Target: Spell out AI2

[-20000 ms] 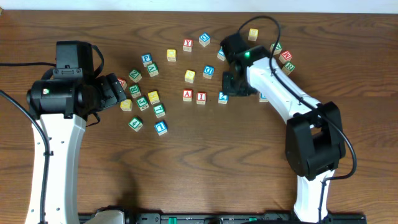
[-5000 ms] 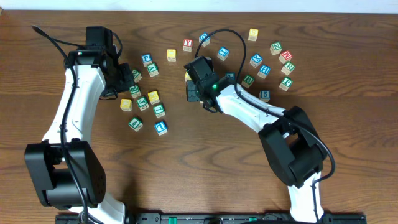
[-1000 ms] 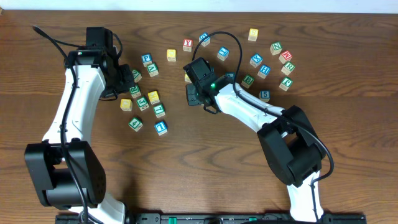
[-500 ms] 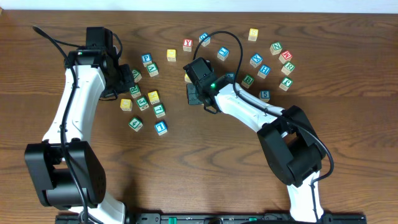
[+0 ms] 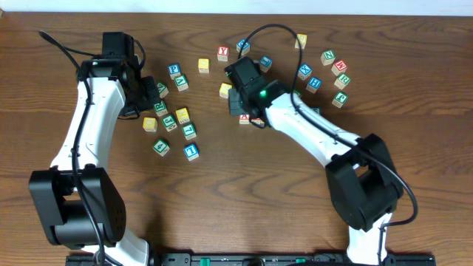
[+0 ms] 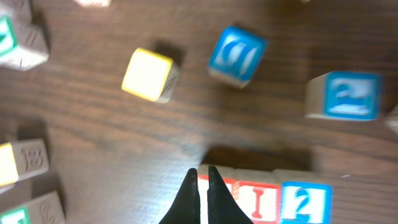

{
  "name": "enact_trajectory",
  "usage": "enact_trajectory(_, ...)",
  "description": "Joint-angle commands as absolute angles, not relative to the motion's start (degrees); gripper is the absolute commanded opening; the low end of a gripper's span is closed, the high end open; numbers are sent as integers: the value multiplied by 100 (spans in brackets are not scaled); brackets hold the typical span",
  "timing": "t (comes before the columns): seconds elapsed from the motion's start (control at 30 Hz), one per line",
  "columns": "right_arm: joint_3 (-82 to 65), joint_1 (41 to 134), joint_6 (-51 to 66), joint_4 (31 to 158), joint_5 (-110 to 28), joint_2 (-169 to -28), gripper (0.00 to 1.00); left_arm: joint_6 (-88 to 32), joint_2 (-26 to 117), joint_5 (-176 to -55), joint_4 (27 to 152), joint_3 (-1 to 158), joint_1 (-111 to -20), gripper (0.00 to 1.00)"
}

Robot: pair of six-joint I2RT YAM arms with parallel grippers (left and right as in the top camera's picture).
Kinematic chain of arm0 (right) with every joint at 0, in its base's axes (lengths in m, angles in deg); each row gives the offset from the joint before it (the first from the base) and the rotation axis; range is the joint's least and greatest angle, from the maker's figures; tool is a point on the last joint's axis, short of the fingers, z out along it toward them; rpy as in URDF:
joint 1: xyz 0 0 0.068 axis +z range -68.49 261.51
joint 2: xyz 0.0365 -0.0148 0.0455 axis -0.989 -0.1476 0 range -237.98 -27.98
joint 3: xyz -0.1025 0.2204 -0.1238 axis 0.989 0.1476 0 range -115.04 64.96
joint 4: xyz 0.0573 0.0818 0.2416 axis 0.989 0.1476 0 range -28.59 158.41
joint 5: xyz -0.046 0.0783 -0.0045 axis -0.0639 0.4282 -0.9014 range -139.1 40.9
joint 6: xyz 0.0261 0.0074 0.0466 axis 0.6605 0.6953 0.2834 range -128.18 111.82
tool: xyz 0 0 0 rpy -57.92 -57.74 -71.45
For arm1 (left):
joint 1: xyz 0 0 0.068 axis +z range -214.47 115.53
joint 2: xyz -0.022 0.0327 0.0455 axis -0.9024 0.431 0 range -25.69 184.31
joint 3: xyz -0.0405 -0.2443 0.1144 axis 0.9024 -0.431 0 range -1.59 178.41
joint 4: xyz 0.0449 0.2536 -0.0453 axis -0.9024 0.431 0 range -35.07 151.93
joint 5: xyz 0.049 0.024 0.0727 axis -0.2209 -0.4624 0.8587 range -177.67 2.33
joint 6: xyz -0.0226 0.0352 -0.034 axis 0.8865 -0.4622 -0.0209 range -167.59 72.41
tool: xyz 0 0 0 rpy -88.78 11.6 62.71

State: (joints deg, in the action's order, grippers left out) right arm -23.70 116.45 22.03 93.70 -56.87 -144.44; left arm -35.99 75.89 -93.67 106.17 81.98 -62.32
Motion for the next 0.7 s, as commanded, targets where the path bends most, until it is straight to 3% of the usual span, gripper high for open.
enact_trajectory(0.0,-2305,11450,2490,9410,-6030,-14448,1,-3636,7622,-9294,10652,8257,-6214,8)
enact_trajectory(0.67,-2224,11256,2697,9473,-6247,-14910,1,-3636,7622,-9294,10652,8257,-6214,7)
